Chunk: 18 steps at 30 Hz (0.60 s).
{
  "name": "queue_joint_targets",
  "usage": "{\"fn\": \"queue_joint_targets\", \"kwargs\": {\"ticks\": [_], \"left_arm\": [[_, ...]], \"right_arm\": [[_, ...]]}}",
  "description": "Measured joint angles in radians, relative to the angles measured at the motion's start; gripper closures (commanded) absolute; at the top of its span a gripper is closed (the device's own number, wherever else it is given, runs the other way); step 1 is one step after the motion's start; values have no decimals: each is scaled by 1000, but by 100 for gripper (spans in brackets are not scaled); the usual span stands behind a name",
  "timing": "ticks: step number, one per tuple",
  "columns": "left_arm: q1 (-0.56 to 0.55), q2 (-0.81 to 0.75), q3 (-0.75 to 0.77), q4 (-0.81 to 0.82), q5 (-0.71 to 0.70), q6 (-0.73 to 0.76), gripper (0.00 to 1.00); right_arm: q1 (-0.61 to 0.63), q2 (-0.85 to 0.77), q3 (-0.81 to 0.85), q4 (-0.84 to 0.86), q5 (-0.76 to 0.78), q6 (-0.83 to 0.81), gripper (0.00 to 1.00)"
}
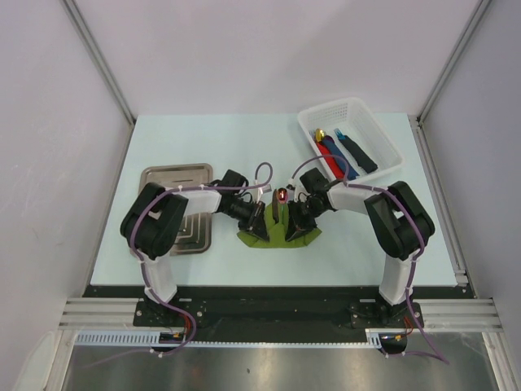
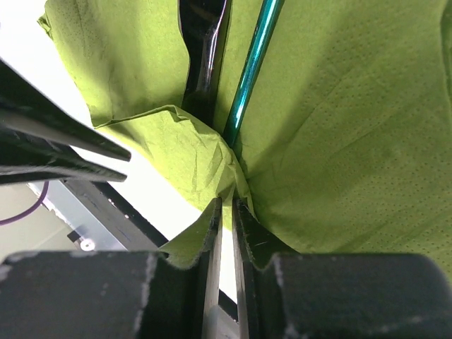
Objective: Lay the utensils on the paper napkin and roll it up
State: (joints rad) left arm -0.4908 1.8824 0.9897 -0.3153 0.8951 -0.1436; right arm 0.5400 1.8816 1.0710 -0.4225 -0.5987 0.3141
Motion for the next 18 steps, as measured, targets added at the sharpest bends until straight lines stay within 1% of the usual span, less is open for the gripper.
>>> {"fn": "queue_joint_targets", "kwargs": {"ticks": [4, 8, 18], "left_arm": [[0, -25, -2, 73, 5, -47, 82], [0, -23, -2, 119, 3, -82, 85], [1, 59, 4, 124, -31, -121, 89]], "right_arm": [[0, 2, 2, -2, 0, 3, 84], [0, 5, 6, -7, 0, 7, 84], [2, 5, 26, -16, 17, 6, 80]]}}
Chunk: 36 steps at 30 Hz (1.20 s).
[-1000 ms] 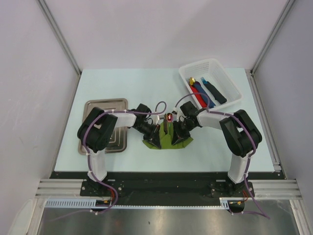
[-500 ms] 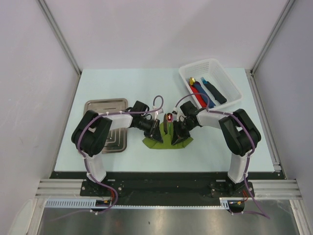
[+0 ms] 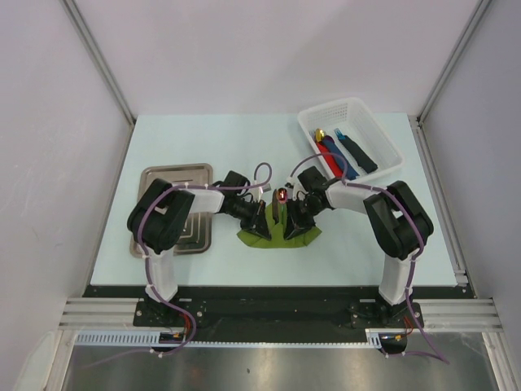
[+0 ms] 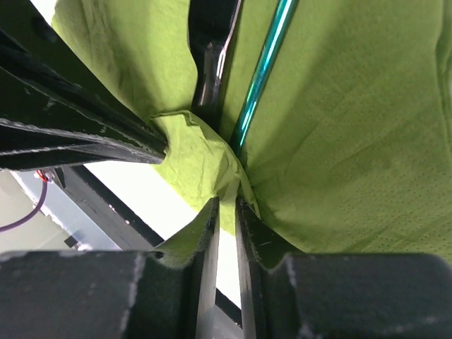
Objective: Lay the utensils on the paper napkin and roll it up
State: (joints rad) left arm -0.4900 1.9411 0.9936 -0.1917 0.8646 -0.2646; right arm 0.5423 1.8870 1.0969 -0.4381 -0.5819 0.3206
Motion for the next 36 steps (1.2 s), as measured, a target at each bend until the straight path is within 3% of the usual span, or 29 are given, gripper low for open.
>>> {"fn": "queue_joint_targets", "kwargs": {"ticks": [8, 11, 12, 15, 22, 28, 36], "left_arm": [[2, 1, 5, -11, -5, -5, 90], [2, 1, 5, -11, -6, -5, 89], [2, 1, 5, -12, -6, -5, 89], [2, 1, 5, -11, -6, -5, 89], [2, 3, 8, -13, -6, -6, 89], [2, 4, 10, -16, -6, -6, 89], [2, 4, 13, -21, -9, -6, 89]], "right_arm": [[-9, -27, 31, -35, 19, -6, 57], [-39, -82, 31, -72, 18, -12, 42], [-55, -105, 31, -84, 19, -16, 33], [-103, -161, 29, -115, 31, -29, 25], [-196, -200, -34, -156, 100, -72, 18], [-204, -159, -66, -140, 138, -104, 15], [-205, -115, -45, -69, 45, -97, 18]]}}
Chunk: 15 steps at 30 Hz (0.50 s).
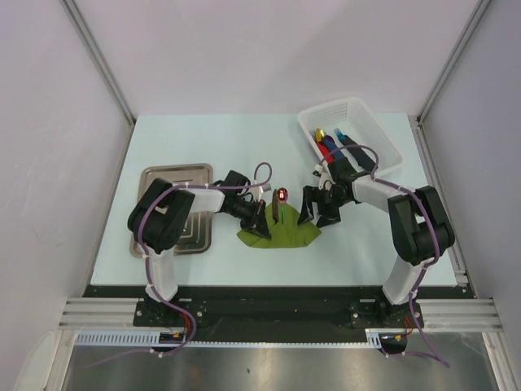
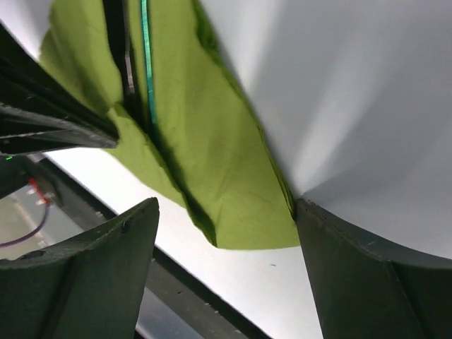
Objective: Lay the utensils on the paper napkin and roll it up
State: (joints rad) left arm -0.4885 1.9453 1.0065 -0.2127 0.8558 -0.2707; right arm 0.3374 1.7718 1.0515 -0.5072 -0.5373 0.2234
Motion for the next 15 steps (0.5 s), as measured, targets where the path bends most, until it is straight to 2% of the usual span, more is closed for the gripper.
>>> {"fn": "queue_joint_targets", "kwargs": {"ticks": [8, 15], "left_arm": [[0, 0, 2, 1, -5, 0, 89], [0, 0, 2, 0, -5, 0, 89]], "right_arm": [[23, 26, -1, 8, -120, 30, 31], [17, 17, -6, 28, -220, 72, 33]]}}
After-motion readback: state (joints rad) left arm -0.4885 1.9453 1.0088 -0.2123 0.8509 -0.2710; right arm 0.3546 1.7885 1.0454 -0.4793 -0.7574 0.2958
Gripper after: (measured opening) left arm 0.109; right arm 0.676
